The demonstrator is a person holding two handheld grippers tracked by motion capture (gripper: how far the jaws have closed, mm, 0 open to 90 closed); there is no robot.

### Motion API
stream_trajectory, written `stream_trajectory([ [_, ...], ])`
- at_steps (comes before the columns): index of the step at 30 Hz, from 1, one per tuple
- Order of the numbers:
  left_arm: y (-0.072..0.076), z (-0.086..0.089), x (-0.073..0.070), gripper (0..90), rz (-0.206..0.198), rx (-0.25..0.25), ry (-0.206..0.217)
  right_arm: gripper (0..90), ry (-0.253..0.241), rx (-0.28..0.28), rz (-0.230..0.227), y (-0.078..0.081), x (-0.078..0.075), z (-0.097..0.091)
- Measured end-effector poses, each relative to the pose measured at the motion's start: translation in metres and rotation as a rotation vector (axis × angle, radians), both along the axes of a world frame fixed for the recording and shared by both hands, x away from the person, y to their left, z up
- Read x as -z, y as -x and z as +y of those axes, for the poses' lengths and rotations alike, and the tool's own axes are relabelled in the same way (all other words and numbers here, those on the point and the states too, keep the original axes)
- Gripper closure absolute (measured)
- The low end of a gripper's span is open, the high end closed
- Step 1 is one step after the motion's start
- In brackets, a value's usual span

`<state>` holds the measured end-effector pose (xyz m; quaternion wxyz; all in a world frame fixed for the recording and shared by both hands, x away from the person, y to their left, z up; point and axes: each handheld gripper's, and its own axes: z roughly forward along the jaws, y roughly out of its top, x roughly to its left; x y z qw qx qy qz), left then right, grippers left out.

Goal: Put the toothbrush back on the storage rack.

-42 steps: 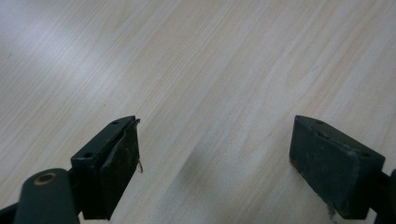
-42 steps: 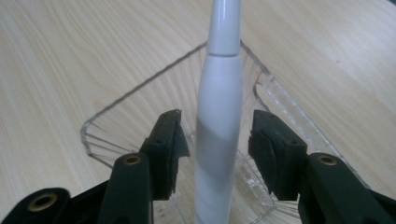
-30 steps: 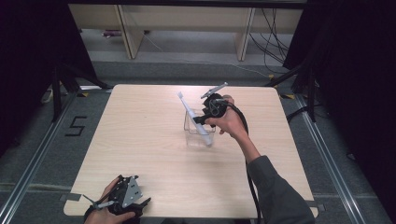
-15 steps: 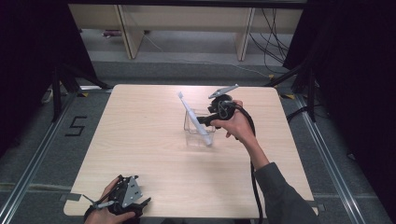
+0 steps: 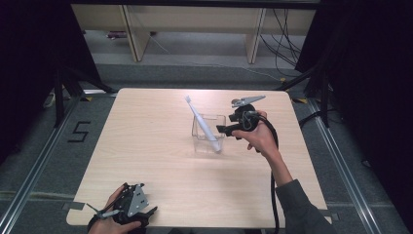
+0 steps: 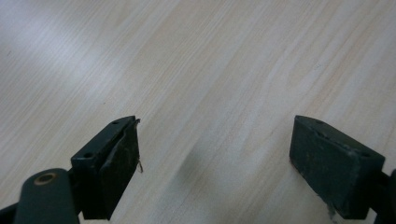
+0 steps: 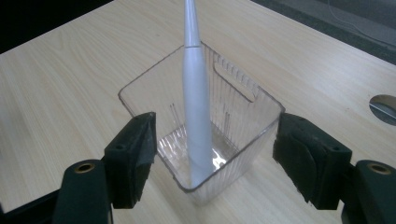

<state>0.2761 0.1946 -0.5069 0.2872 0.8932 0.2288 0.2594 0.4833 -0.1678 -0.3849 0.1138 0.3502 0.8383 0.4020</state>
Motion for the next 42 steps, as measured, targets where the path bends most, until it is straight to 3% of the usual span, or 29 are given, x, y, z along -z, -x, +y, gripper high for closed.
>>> stream_trajectory([
  [1, 0.0, 0.0, 0.0, 15.5, 0.0, 0.0, 0.0, 30.5, 0.001, 0.002, -0.019, 0.0, 0.002, -0.002],
  [2, 0.0, 0.0, 0.0, 15.5, 0.001, 0.0, -0.001, 30.5, -0.002, 0.002, -0.002, 0.002, 0.002, -0.003],
  [3, 0.0, 0.0, 0.0, 15.5, 0.001, 0.0, -0.002, 30.5, -0.008, 0.003, -0.019, 0.002, 0.004, -0.005],
  [6, 0.0, 0.0, 0.0, 15.5, 0.003, 0.0, -0.001, 30.4, -0.018, 0.004, -0.008, 0.005, 0.006, -0.009],
  [7, 0.0, 0.0, 0.0, 15.5, 0.003, 0.0, -0.001, 30.3, -0.027, 0.009, -0.035, 0.006, 0.008, -0.01],
  [8, 0.0, 0.0, 0.0, 15.5, 0.003, 0.0, -0.001, 30.3, -0.029, 0.019, -0.003, 0.01, 0.008, -0.012],
  [10, 0.0, 0.0, 0.0, 15.5, 0.003, 0.001, -0.002, 30.4, -0.044, 0.013, 0.0, 0.01, 0.01, -0.013],
  [17, 0.0, -0.001, 0.0, 15.5, -0.007, -0.006, -0.003, 30.1, -0.029, 0.025, -0.015, 0.015, 0.013, -0.026],
  [18, 0.0, -0.001, 0.001, 15.5, -0.008, -0.007, -0.003, 30.1, -0.026, 0.021, -0.037, 0.015, 0.015, -0.03],
  [19, 0.001, -0.001, 0.0, 15.5, -0.003, -0.002, -0.002, 30.1, -0.026, 0.021, -0.037, 0.015, 0.015, -0.03],
  [20, 0.0, -0.001, 0.0, 15.5, -0.005, -0.003, -0.002, 30.0, -0.036, 0.037, -0.006, 0.018, 0.015, -0.03],
  [21, 0.001, -0.001, 0.001, 15.5, -0.003, -0.003, -0.001, 29.9, -0.026, 0.03, -0.022, 0.017, 0.016, -0.033],
  [22, 0.0, -0.001, 0.001, 15.5, -0.009, -0.008, -0.005, 29.8, -0.04, 0.041, -0.002, 0.019, 0.017, -0.033],
  [24, 0.0, -0.001, 0.001, 15.5, -0.004, -0.004, 0.0, 29.5, -0.035, 0.038, -0.015, 0.019, 0.018, -0.037],
  [34, 0.001, -0.001, 0.0, 15.5, -0.003, 0.002, 0.0, 28.7, -0.025, 0.018, -0.033, 0.024, 0.018, -0.037],
  [36, 0.0, -0.001, 0.0, 15.5, -0.004, -0.002, -0.001, 28.4, -0.048, 0.036, -0.024, 0.027, 0.02, -0.034],
  [38, 0.0, -0.001, 0.0, 15.5, -0.006, -0.002, 0.0, 28.1, -0.035, 0.014, -0.036, 0.026, 0.02, -0.035],
  [39, 0.001, -0.001, 0.0, 15.5, -0.004, 0.0, 0.001, 28.1, -0.045, 0.032, -0.013, 0.029, 0.02, -0.033],
  [41, 0.001, -0.001, 0.0, 15.5, -0.006, 0.0, 0.0, 27.7, -0.036, 0.024, -0.039, 0.031, 0.021, -0.033],
  [42, 0.001, -0.001, 0.0, 15.5, -0.006, 0.001, -0.002, 27.3, -0.032, 0.019, -0.023, 0.032, 0.021, -0.033],
])
